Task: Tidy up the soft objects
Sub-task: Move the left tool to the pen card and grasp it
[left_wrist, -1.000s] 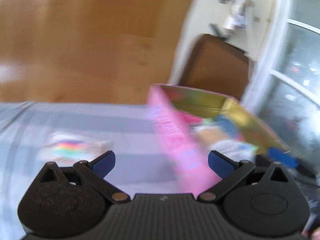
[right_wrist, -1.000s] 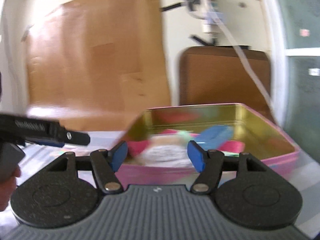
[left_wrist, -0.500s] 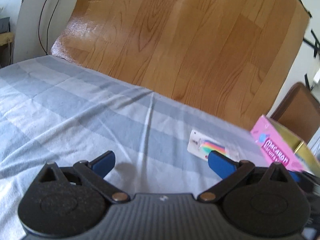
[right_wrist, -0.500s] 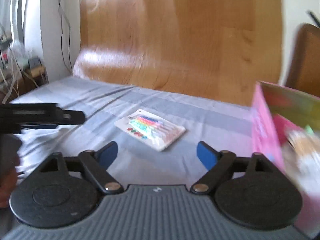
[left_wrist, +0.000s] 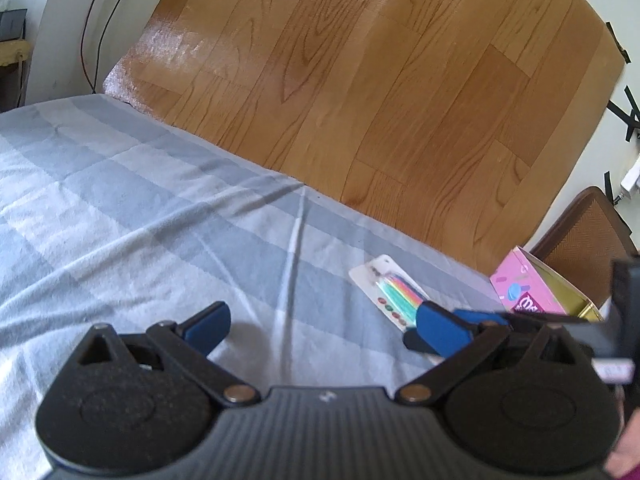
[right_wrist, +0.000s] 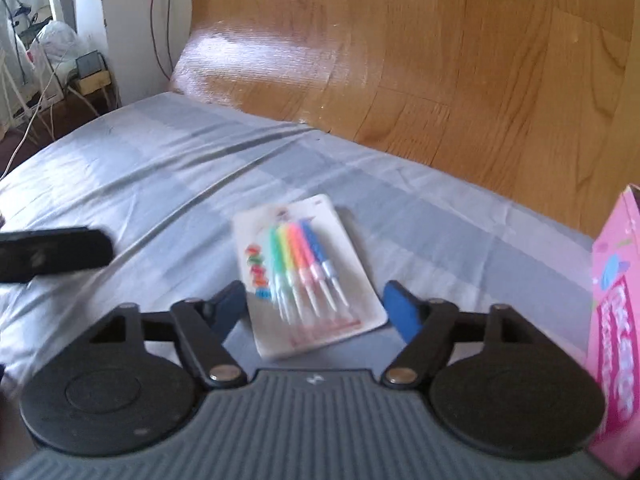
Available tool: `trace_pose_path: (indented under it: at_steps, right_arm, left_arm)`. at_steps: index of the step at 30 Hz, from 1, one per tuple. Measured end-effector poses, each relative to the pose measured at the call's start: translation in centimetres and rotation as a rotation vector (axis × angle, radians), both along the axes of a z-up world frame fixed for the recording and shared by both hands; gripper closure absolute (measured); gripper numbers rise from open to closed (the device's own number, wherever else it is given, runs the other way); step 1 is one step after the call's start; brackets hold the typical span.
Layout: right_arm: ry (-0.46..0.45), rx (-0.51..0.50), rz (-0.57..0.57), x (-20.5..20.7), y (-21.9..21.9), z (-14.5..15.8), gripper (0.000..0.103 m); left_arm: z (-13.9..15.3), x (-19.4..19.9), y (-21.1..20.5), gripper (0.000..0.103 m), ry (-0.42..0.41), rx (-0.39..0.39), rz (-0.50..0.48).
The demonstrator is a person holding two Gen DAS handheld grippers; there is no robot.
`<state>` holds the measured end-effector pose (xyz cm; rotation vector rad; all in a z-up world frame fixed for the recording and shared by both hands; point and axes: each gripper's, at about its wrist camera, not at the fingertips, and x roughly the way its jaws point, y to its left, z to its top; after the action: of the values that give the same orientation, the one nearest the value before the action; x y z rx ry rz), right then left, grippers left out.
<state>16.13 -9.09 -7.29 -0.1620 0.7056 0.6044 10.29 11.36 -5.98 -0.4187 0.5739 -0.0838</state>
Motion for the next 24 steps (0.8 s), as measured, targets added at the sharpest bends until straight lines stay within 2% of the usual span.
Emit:
trace_pose_path:
  at_steps: [4, 7, 14, 18, 22, 24]
  right_arm:
    - [-0.015, 0.024, -0.011, -3.6, -0.9, 0.0, 0.028]
    - [-0.003, 0.085, -0.022, -6.5, -2.3, 0.0, 0.028]
    - [0.079, 0.317, -0.116, -12.4, -8.1, -0.5, 0.029]
    - [0.117, 0.435, -0.171, -15.0, -11.3, -0.9, 0.029]
    - [0.115, 0.481, -0.203, -17.5, -13.2, -1.2, 0.029]
    - [0.112, 0.496, -0.212, -18.0, -13.7, -1.3, 0.029]
  left_arm:
    - [-0.2, 0.0, 0.3, 0.000, 0.004, -0.014, 0.005]
    - [-0.2, 0.0, 0.3, 0.001, 0.005, -0.015, 0.005]
    - [-0.2, 0.0, -0.4, 0.001, 0.003, 0.011, -0.030]
    - [-0.1, -0.1, -1.2, 0.001, -0.002, 0.031, -0.093]
    - [0.1, -0.5, -2.7, 0.001, 0.008, 0.063, -0.171]
    - [0.0, -1.1, -3.5, 0.001, 0.018, 0.039, -0.207]
